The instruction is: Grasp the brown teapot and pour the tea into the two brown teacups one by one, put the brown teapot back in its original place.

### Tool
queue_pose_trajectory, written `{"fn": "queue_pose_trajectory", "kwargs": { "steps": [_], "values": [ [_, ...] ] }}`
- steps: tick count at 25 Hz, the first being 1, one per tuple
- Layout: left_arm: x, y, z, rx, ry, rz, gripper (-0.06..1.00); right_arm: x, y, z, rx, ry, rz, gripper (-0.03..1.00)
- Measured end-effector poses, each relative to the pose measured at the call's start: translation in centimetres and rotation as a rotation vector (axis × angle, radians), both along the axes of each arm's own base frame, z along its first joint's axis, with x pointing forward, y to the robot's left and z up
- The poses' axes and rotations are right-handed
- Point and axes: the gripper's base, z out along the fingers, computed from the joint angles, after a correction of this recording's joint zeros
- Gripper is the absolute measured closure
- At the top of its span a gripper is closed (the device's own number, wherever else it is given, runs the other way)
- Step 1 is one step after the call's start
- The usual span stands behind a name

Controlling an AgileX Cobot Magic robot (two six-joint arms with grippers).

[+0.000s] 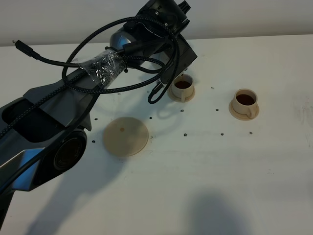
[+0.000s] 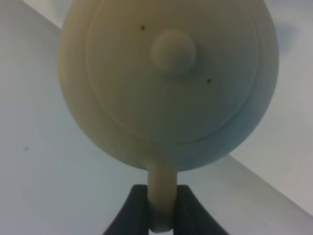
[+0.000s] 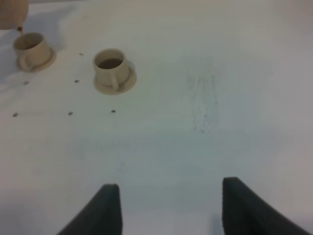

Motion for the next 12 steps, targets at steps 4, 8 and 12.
{"fn": "queue_pose_trajectory", "kwargs": {
  "steps": [4,8,12],
  "values": [
    [0.02,0.04,0.07,0.007,-0.01,0.006,0.78,0.0,0.0,0.0,0.0,0.0,0.0,0.52],
    [-0.02,0.05,0.06,0.011,-0.007,0.009,0.78,0.0,0.0,0.0,0.0,0.0,0.0,0.52],
    [-0.04,0.08,0.05,0.012,-0.005,0.011,0.78,0.0,0.0,0.0,0.0,0.0,0.0,0.52]
  ]
}}
